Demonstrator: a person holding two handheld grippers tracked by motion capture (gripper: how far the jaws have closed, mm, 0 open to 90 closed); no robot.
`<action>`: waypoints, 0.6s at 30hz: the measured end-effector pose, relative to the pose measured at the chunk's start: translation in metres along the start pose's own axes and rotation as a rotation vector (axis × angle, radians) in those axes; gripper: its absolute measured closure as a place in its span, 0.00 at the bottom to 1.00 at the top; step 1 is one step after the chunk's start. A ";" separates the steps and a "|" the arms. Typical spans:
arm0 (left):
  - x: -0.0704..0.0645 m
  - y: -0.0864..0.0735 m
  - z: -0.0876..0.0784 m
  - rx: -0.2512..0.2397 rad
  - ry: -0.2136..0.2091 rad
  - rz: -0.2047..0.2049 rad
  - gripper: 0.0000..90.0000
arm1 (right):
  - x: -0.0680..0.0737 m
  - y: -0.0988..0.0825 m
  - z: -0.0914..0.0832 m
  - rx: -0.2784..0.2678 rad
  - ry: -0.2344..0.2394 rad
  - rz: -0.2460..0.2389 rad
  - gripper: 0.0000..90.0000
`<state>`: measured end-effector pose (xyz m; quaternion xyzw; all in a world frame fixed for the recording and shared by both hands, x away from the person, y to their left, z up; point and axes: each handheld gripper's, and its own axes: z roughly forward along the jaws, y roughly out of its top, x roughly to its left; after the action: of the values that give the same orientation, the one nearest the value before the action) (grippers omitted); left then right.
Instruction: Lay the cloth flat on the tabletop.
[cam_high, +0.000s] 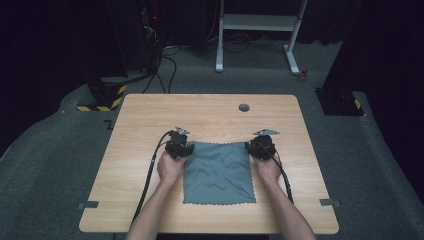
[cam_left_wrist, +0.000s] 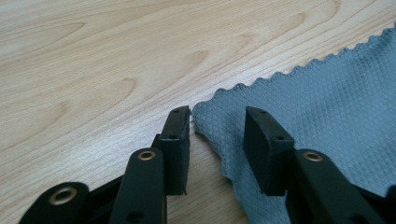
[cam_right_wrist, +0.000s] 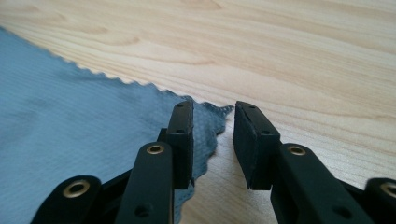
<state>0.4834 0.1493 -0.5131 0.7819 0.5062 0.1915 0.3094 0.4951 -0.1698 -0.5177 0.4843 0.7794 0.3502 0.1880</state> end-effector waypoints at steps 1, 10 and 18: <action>0.000 0.001 0.000 0.003 0.000 0.009 0.70 | 0.000 -0.001 0.002 0.004 -0.009 0.006 0.76; -0.002 0.005 0.002 0.016 -0.066 0.031 0.97 | 0.006 0.009 0.006 0.056 0.003 -0.064 1.00; -0.004 0.009 -0.009 -0.090 -0.017 0.071 0.99 | 0.006 0.013 -0.001 0.001 -0.018 -0.074 1.00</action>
<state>0.4822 0.1459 -0.4999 0.7862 0.4664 0.2185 0.3415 0.5000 -0.1616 -0.5078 0.4586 0.7951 0.3382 0.2076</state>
